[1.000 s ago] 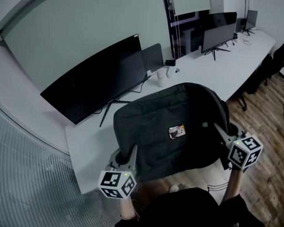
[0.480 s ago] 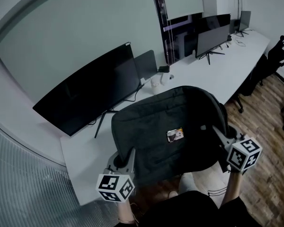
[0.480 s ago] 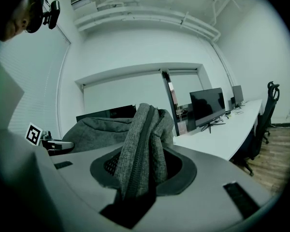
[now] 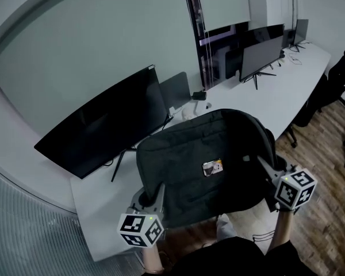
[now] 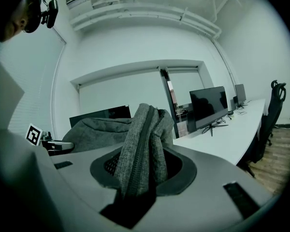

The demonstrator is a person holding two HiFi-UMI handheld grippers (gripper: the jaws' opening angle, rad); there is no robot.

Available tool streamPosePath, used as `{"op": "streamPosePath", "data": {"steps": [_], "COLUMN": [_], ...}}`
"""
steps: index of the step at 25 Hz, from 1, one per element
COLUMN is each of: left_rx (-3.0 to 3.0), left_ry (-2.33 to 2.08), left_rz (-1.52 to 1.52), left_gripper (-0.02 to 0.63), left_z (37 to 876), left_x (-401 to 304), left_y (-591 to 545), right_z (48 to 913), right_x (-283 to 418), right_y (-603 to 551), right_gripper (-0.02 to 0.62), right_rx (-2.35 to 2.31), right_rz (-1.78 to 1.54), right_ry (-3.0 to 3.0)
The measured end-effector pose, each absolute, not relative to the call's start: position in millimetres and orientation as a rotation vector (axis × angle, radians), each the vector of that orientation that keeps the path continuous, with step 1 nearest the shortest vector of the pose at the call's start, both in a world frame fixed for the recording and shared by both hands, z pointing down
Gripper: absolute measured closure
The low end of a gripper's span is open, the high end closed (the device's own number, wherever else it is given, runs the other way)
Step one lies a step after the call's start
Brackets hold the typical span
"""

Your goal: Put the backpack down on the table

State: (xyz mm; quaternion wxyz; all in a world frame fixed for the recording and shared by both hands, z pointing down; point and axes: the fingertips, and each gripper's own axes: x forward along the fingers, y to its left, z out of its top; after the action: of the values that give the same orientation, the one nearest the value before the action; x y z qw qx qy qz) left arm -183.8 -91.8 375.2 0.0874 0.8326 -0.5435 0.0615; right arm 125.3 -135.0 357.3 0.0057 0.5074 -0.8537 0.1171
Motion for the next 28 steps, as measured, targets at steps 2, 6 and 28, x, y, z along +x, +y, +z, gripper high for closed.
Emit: {"op": "streamPosePath", "data": {"steps": [2,6,28], "left_rx": [2.471,2.452,2.241], "left_ry": [-1.619,-1.628,-1.713], "left_rz": [0.180,0.172,0.178], "left_gripper": [0.538,0.538,0.538], "left_z": [375.5,373.7,411.8], "left_x": [-180.9,-171.7,-147.2], "left_y": [-107.4,-138.0,-237.5], "right_z": [355.8,351.3,381.1], "right_x": [128.0,136.3,149.3], "right_y": [-153.1,-188.1,-333.8], "right_gripper": [0.477,0.477,0.477], "right_rx": [1.574,1.550,1.310], "right_rz": [0.366,0.367,0.446], "right_ry": [-2.672,-2.673,-2.664]}}
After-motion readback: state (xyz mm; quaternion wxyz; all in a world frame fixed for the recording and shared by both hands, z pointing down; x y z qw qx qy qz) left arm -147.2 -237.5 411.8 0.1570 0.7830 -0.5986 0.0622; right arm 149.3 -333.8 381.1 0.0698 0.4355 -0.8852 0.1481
